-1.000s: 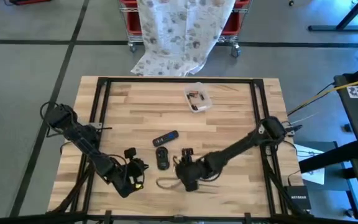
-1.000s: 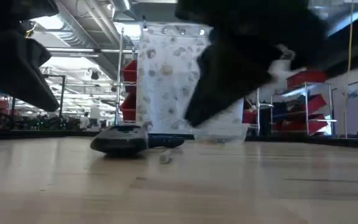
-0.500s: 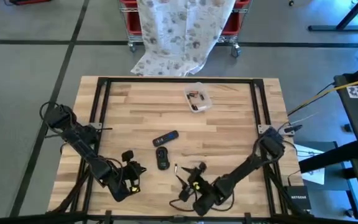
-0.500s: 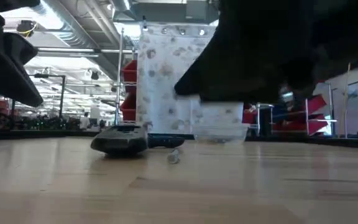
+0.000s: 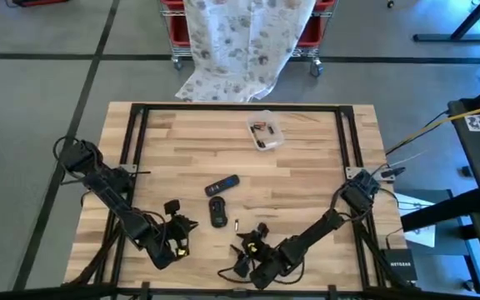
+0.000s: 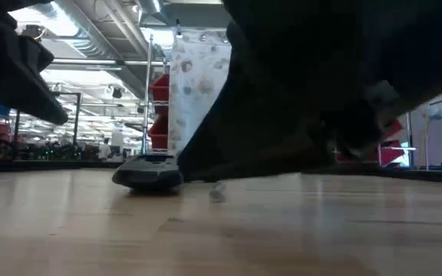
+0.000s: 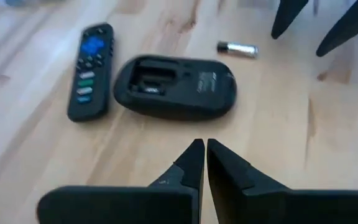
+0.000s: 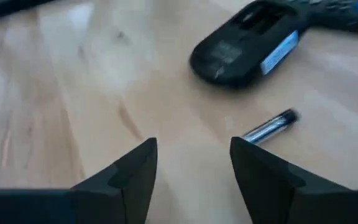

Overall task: Insert battery
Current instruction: Insert the white battery into the wireless mouse

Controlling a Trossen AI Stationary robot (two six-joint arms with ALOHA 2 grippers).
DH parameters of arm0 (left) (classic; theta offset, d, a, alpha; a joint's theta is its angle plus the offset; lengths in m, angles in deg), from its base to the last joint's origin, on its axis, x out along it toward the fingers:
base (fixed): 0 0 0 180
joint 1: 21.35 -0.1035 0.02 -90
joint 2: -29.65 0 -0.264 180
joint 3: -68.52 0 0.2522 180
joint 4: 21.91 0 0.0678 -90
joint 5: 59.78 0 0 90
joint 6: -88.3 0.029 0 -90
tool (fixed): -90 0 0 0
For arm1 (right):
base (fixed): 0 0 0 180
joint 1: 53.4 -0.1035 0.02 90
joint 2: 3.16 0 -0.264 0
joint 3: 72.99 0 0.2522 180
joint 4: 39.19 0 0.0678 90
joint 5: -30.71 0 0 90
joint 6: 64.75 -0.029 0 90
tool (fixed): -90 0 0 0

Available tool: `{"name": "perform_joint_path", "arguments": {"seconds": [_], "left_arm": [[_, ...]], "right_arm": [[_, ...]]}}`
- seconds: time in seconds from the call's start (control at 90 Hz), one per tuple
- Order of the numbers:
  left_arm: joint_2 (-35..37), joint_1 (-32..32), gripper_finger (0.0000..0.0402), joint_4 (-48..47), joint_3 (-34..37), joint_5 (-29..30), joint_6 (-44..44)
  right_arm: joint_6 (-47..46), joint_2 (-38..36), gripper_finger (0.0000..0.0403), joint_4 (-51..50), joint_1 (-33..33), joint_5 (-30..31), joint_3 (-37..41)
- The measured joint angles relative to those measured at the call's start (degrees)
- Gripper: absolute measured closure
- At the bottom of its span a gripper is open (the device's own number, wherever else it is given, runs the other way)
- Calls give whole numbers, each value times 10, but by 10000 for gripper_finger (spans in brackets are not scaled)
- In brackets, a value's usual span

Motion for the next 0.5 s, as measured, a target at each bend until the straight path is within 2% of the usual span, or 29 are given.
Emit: {"name": "perform_joint_path", "arguments": {"seconds": [0.1, 0.178, 0.322, 0.5], "left_arm": [[0, -12, 401, 2, 0, 13, 18], [0, -21, 401, 2, 0, 21, 29], [0, -30, 401, 4, 0, 26, 45], [0, -30, 401, 6, 0, 26, 45]], "right_arm": [[-5, 11, 214, -16, 1, 37, -21], [-5, 29, 214, -39, 9, 39, -46], [-22, 70, 214, -158, 25, 43, -105], [-124, 99, 214, -302, 19, 81, -167]]}}
